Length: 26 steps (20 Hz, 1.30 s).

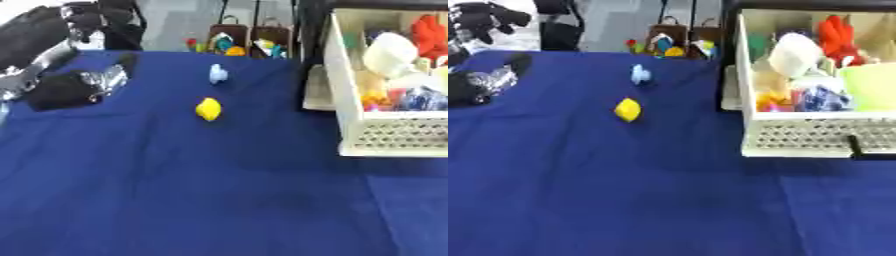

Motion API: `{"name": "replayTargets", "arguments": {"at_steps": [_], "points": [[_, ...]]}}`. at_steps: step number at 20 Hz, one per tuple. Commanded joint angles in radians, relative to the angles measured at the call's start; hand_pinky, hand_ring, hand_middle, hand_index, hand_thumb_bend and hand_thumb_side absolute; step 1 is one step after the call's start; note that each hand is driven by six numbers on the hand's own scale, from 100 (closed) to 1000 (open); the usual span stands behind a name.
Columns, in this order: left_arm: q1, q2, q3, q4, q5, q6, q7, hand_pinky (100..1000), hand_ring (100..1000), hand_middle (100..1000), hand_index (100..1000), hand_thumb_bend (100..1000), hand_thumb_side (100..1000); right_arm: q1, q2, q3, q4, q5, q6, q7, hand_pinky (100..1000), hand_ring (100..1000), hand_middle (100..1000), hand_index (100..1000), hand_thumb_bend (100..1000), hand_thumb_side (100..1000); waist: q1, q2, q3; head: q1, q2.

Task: Pick up objects from table and place into drawer.

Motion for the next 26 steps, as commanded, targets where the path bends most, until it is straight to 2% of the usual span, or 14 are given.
{"name": "replayTargets", "arguments": {"at_steps": [1, 8, 12, 13, 14, 16, 18, 21, 26], "points": [[-0.021, 0.014, 0.032, -0.017, 0.014, -0.008, -0.048, 660, 785, 820, 959, 203, 1000, -0.008, -0.016, -0.002, -0.015, -0.009, -0.008, -0.007, 690, 741, 662, 781, 100, 1000, 0.002, -0.029, 0.001, -0.003, -0.013], [-0.037, 0.008, 0.065, -0.017, 0.04, -0.023, -0.154, 659, 781, 825, 954, 245, 1000, -0.007, -0.016, -0.002, -0.015, -0.009, -0.007, -0.008, 691, 742, 661, 781, 100, 1000, 0.002, -0.029, 0.002, -0.005, -0.013], [-0.036, 0.012, 0.072, -0.017, 0.064, -0.016, -0.173, 659, 780, 826, 953, 251, 1000, -0.006, -0.016, -0.002, -0.015, -0.009, -0.006, -0.008, 691, 742, 661, 781, 100, 1000, 0.002, -0.029, 0.003, -0.006, -0.011], [-0.035, 0.013, 0.074, -0.017, 0.068, -0.012, -0.171, 653, 778, 841, 949, 329, 1000, -0.006, -0.016, -0.002, -0.015, -0.009, -0.006, -0.007, 691, 742, 661, 781, 100, 1000, 0.002, -0.03, 0.004, -0.006, -0.011], [-0.031, 0.024, 0.069, -0.017, 0.075, -0.003, -0.163, 653, 778, 841, 949, 329, 1000, -0.005, -0.017, -0.001, -0.015, -0.009, -0.006, -0.007, 691, 742, 661, 781, 100, 1000, 0.003, -0.032, 0.004, -0.006, -0.01], [-0.022, 0.057, 0.055, -0.016, 0.094, 0.021, -0.14, 593, 745, 820, 949, 253, 1000, -0.004, -0.018, 0.0, -0.015, -0.01, -0.006, -0.006, 691, 742, 661, 781, 100, 1000, 0.005, -0.034, 0.004, -0.004, -0.008], [-0.018, 0.102, 0.034, 0.001, 0.099, 0.05, -0.111, 550, 722, 801, 942, 265, 1000, -0.003, -0.019, 0.002, -0.015, -0.011, -0.005, -0.004, 691, 742, 661, 781, 100, 1000, 0.007, -0.035, 0.001, -0.001, -0.006], [-0.028, 0.148, -0.009, 0.037, 0.109, 0.095, -0.065, 573, 743, 827, 953, 261, 1000, -0.002, -0.02, 0.006, -0.015, -0.015, -0.005, 0.0, 691, 742, 661, 781, 100, 1000, 0.011, -0.036, -0.003, 0.005, -0.002], [-0.07, 0.179, -0.087, 0.111, 0.142, 0.151, 0.007, 581, 750, 836, 960, 294, 998, -0.002, -0.021, 0.012, -0.015, -0.02, -0.007, 0.008, 691, 742, 661, 781, 100, 1000, 0.014, -0.037, -0.007, 0.016, 0.004]]}}
